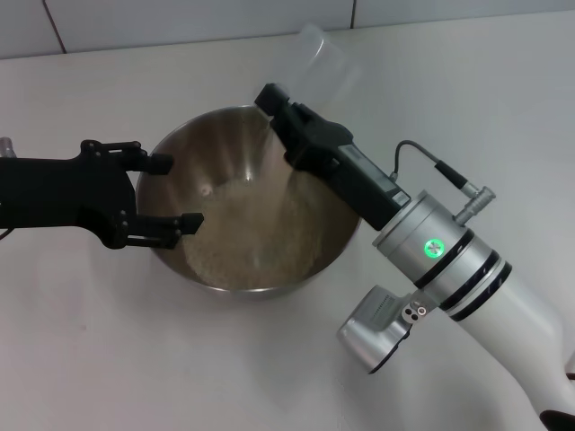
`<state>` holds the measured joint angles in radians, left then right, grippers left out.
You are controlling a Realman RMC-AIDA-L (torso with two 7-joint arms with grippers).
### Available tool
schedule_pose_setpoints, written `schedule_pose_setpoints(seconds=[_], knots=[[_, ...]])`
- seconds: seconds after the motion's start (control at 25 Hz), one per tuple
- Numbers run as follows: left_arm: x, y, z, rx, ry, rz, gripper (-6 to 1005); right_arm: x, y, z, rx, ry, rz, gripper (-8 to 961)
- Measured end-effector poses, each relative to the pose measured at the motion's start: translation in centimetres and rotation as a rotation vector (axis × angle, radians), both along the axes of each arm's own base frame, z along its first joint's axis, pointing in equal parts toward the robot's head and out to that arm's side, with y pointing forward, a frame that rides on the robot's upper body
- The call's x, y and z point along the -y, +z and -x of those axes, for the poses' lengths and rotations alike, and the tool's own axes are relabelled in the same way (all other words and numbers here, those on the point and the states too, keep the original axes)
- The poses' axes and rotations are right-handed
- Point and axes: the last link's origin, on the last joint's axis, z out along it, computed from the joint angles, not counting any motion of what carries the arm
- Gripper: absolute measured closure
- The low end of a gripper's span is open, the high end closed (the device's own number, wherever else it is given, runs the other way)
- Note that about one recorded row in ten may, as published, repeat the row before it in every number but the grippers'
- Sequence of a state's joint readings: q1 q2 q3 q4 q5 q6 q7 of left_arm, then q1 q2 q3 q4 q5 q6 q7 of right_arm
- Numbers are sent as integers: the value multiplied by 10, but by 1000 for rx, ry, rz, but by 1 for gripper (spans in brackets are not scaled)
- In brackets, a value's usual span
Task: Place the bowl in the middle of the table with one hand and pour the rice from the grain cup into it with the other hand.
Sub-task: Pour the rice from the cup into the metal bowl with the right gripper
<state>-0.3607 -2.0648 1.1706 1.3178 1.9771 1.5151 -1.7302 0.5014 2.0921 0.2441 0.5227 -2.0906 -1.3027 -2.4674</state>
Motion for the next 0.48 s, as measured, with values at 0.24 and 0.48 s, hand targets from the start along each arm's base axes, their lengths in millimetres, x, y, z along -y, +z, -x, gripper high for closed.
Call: schedule_pose_setpoints(seconds=[0.24, 0.48], knots=[[0, 0, 0, -1, 1, 1, 155, 1, -8, -6, 181, 92, -20, 884], [0, 0, 0, 0, 0, 1, 155, 11, -9, 9, -174, -120, 117, 876]])
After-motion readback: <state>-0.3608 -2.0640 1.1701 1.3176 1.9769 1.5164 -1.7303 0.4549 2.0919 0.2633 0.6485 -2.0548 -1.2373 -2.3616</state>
